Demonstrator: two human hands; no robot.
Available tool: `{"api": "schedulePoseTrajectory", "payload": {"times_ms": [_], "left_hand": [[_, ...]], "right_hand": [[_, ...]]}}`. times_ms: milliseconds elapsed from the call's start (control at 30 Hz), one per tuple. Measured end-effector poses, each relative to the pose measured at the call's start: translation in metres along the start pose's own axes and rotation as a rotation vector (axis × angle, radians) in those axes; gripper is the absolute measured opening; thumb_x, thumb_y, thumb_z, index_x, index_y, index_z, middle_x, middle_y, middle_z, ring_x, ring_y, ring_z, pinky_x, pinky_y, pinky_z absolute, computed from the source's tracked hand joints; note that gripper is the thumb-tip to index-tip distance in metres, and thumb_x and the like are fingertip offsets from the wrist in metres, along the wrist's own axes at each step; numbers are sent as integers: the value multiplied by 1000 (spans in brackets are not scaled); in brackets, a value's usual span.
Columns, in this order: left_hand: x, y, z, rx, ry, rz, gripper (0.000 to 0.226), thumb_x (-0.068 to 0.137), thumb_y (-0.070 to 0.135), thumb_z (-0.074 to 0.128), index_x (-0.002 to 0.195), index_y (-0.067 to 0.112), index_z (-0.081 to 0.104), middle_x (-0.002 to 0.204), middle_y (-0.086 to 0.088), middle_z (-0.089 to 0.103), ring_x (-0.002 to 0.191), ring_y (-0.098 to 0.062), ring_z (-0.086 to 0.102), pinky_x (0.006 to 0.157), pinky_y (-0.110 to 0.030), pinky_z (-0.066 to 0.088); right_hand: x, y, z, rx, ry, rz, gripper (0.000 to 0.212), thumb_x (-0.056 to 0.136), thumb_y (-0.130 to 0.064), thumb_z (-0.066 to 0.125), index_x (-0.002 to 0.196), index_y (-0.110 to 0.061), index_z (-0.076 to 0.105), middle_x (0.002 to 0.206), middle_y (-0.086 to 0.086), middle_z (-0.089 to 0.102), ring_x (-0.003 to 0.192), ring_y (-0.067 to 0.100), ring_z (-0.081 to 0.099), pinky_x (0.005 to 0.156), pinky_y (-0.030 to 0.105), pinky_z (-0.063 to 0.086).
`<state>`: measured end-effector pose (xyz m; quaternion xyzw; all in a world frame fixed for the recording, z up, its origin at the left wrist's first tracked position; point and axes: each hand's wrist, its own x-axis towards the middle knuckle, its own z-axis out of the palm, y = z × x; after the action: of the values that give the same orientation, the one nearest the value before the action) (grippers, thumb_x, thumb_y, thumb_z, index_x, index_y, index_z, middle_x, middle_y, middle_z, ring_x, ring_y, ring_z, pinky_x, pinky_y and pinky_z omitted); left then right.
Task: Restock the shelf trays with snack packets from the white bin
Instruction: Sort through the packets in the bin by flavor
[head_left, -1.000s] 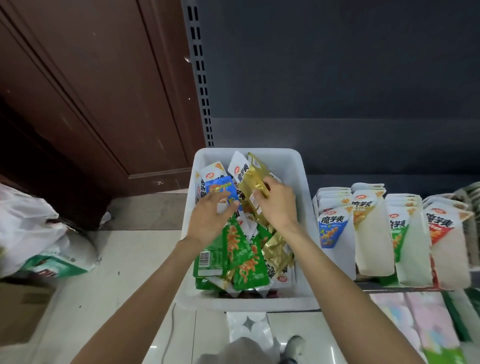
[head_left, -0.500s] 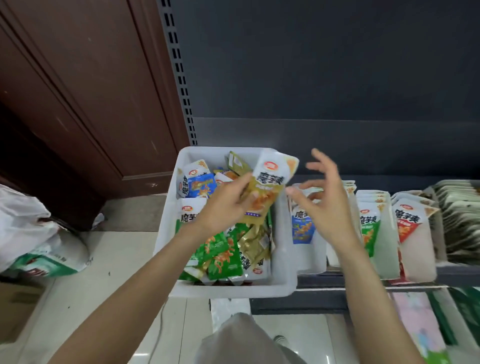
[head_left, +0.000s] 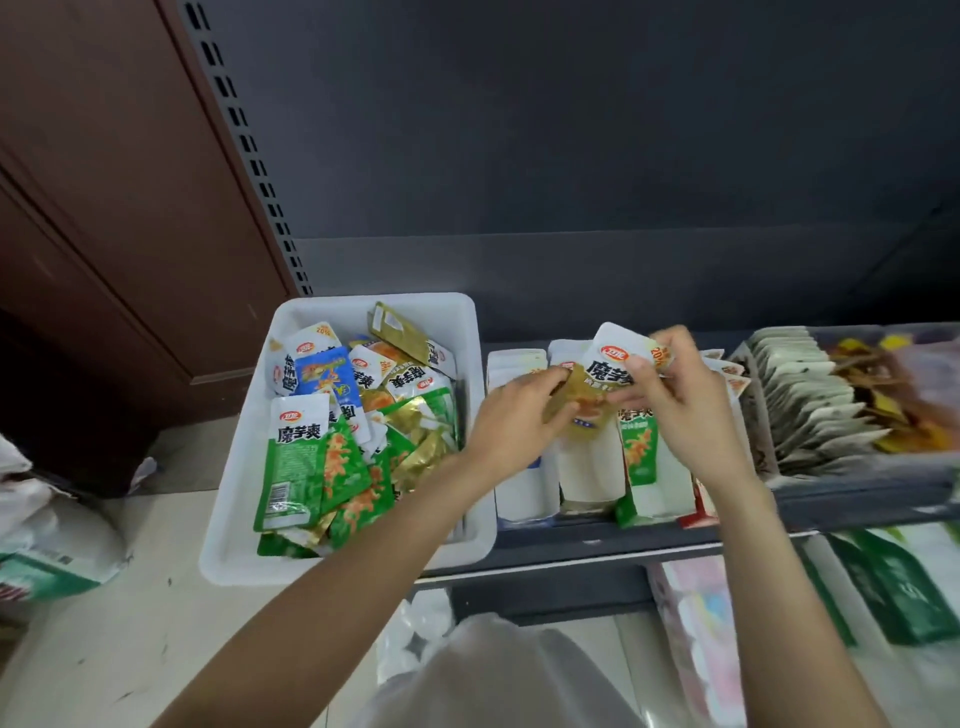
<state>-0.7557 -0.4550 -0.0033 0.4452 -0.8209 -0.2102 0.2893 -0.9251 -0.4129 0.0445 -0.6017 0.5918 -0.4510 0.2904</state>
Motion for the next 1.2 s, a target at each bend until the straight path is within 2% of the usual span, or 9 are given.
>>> {"api": "schedulePoseTrajectory", "payload": {"times_ms": [100,233,333,533,700,800,967,1100,1200], "left_hand": [[7,-10,6,119,-6,33,34,90,31,58,122,21,55,119,1,62,110,-19,51,89,-32,41],[10,-23,9,241,-10,34,40,88,35,60,126,25,53,122,3,58,114,-16,47,95,-30,38],[11,-27,11,330,-37,24,46,88,41,59,130,25,50,126,3,55,116,-17,45,98,-32,37],[17,-28,12,431,-7,42,52,83,37,65,130,20,50,121,-2,51,113,-21,42,95,-31,36],[27,-33,1,440,-8,-4,58,82,38,66,133,19,47,134,-2,44,126,-21,34,101,-31,29],[30,-36,-2,441,-95,-30,61,86,42,60,139,22,40,141,0,39,131,-19,30,105,-32,24],[32,-38,-5,444,-157,-36,59,89,43,56,141,23,36,143,3,38,131,-17,32,106,-32,23],[20,-41,-20,343,0,44,47,90,42,50,132,20,50,131,1,53,124,-19,42,102,-35,33],[-7,-52,-44,289,213,222,35,89,36,48,115,18,64,111,3,65,113,-16,50,95,-32,36]], "right_hand": [[0,11,-17,28,130,5,7,99,-26,47,97,-21,43,82,3,71,73,15,72,72,46,57],[2,20,-31,53,161,34,12,99,-24,47,101,-14,42,90,8,70,73,17,72,70,42,59],[6,24,-26,61,108,44,12,99,-22,47,102,-11,43,91,7,69,73,17,72,70,38,59],[30,38,4,-193,-89,2,8,98,-25,49,101,-20,43,78,-1,70,71,6,70,69,41,58],[44,59,25,-409,-194,48,13,97,-22,52,109,-18,50,102,6,69,89,18,69,69,27,54],[47,64,30,-464,-127,82,22,95,-17,55,115,-10,59,112,9,66,96,21,66,77,25,51],[36,52,31,-419,76,20,21,94,-13,55,114,-14,61,120,4,58,96,18,63,76,19,50],[12,21,43,-299,165,-120,21,94,-9,53,112,-14,61,113,0,59,86,8,59,71,12,47],[5,0,70,-271,-2,-267,21,89,-4,56,106,-14,63,104,-1,64,83,10,62,73,25,53]]}}
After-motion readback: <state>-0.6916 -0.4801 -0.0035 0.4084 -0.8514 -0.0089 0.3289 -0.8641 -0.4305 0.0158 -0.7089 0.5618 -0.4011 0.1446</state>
